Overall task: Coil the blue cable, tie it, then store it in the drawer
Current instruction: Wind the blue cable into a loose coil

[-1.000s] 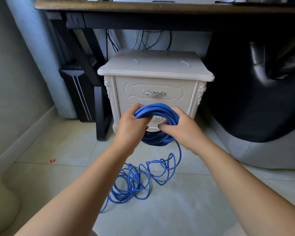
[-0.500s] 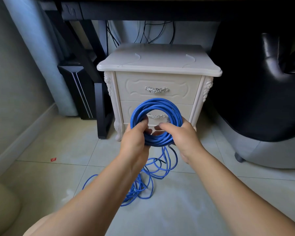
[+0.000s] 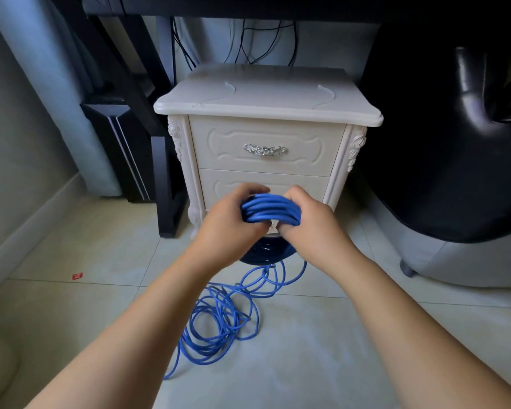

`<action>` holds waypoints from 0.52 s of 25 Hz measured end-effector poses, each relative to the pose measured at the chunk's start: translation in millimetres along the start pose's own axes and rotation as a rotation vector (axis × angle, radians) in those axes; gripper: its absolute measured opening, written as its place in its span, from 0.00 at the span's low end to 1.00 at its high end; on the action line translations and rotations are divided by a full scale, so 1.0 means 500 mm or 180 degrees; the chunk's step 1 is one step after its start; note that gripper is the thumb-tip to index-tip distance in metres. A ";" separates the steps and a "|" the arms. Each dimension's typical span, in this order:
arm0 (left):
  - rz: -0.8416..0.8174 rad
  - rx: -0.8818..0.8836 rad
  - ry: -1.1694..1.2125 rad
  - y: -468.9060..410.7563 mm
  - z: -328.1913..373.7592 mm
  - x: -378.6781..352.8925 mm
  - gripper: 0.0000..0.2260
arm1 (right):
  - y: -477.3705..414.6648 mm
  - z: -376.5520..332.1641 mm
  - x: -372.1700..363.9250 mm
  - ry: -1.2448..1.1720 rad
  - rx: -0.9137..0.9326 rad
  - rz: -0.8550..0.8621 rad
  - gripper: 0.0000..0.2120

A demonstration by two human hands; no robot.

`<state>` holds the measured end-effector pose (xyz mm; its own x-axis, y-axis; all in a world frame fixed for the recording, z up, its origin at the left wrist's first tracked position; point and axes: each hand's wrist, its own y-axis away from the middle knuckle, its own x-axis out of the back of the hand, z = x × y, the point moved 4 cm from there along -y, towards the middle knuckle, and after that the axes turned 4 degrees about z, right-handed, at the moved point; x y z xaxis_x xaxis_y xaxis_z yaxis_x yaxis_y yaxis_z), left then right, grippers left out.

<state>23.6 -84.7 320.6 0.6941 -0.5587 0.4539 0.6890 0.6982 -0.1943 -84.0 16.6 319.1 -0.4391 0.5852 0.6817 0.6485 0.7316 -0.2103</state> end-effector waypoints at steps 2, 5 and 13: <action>-0.0043 -0.0236 -0.0309 0.005 0.007 -0.001 0.10 | 0.007 -0.010 0.000 0.0237 0.0257 0.0006 0.12; 0.0138 -0.0284 -0.0141 0.008 0.012 0.004 0.06 | 0.011 -0.013 0.001 -0.0289 0.0152 0.0240 0.12; 0.0761 0.0600 0.1801 0.007 -0.007 0.026 0.06 | 0.020 0.009 -0.019 -0.0932 -0.0580 -0.0217 0.12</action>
<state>35.7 -91.0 322.5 0.8622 -0.4916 -0.1222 0.4888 0.8707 -0.0536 -75.9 20.1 307.5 -0.6277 0.6321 0.4543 0.7004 0.7134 -0.0248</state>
